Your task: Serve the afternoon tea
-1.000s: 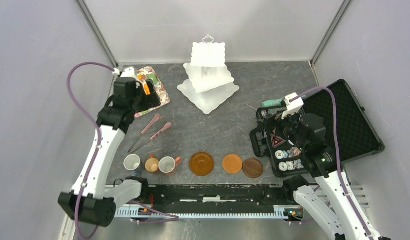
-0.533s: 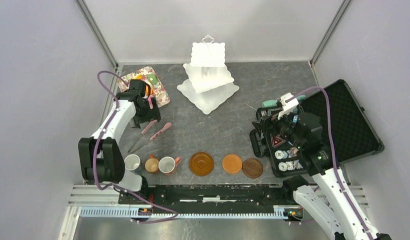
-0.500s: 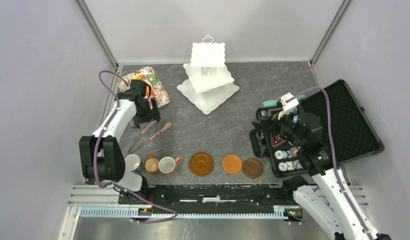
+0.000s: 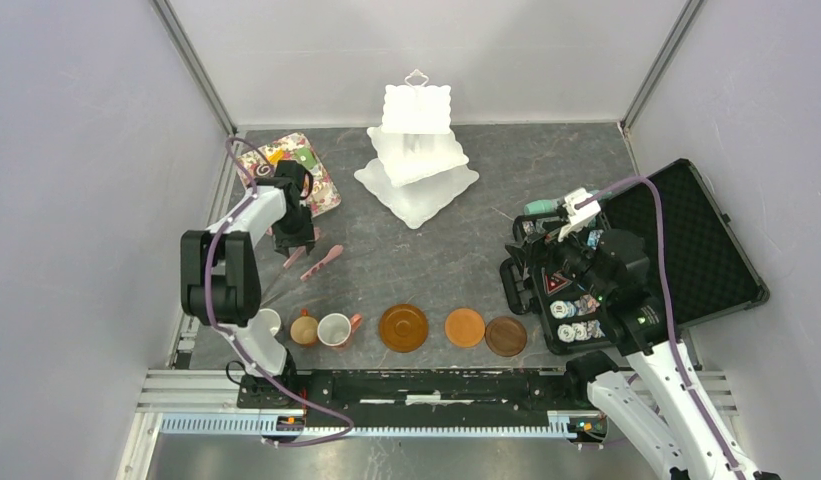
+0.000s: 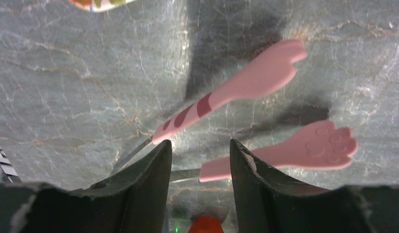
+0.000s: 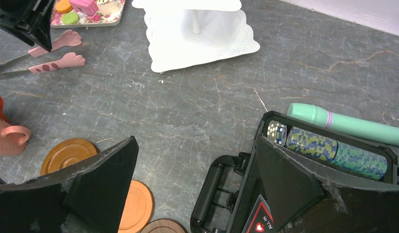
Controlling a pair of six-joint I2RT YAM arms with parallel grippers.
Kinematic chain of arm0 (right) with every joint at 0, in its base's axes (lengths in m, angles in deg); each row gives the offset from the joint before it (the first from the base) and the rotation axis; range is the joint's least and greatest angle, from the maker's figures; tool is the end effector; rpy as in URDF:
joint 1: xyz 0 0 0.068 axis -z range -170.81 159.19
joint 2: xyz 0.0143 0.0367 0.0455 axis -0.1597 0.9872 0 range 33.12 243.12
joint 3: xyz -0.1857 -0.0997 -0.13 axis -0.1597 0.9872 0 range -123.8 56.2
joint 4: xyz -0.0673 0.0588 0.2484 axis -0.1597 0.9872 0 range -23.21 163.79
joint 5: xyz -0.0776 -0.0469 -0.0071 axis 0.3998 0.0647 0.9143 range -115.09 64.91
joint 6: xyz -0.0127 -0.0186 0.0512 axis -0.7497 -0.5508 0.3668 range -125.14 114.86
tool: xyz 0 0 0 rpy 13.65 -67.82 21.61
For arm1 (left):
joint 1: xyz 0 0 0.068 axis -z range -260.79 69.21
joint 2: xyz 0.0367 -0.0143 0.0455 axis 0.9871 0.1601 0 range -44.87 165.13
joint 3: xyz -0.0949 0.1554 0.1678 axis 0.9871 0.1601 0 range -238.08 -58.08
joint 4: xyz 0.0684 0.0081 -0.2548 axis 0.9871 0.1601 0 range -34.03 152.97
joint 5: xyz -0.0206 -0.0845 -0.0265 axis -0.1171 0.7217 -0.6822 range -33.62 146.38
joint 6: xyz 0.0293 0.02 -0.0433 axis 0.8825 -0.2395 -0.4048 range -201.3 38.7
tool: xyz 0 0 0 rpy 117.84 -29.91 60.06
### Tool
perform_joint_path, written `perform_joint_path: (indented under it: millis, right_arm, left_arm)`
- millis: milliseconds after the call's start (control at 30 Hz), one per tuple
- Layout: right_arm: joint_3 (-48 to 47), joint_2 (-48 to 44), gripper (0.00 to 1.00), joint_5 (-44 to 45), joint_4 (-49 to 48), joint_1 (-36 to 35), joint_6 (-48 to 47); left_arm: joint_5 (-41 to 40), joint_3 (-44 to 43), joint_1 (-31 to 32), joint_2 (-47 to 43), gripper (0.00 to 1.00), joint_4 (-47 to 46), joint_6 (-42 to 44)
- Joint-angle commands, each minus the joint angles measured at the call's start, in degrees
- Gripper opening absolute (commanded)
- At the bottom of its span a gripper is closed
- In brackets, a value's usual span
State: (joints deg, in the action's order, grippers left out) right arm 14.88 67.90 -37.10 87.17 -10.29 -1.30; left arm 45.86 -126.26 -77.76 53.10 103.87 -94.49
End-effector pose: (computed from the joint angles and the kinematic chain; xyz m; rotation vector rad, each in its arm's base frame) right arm 0.1597 0.0651 0.3103 -0.3977 1.7894 0.4775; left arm 0.3214 -0.0099 0.1687 -0.2851 2.8815 0.2200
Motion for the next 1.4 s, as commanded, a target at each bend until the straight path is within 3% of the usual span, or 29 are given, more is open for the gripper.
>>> perform_joint_path:
  millis: [0,400,633,867,1133,1300,1367]
  right_arm:
    - [-0.71,-1.67,0.98,0.28,-1.45,0.14,0.55]
    - [0.14,-2.25,0.98,-0.25,-1.98,0.13,0.77]
    - [-0.19,-2.81,0.98,1.02,-0.99,0.14,0.56]
    - [-0.54,-3.22,0.98,3.02,-0.73,0.15,-0.22]
    - [0.1,-2.99,0.98,3.02,-0.61,0.11,0.08]
    - [0.25,-3.64,0.98,3.63,0.17,0.14,0.05]
    - [0.44,-3.9,0.98,3.73,0.29,0.22,0.07]
  left_arm:
    - [-3.47,-4.12,0.02,3.45,0.54,-0.44,4.88]
    - [-1.64,-6.46,0.09,7.42,0.44,-0.13,5.28]
    - [1.28,-9.55,0.22,10.91,0.23,0.0,5.61]
    - [3.77,-12.35,1.63,12.79,0.21,-0.26,5.27]
    - [4.8,-23.44,7.22,18.95,0.19,1.61,3.95]
    - [7.27,-28.82,9.12,23.93,0.1,3.43,0.02]
    - [7.69,-28.56,9.1,24.25,0.12,3.19,-1.81]
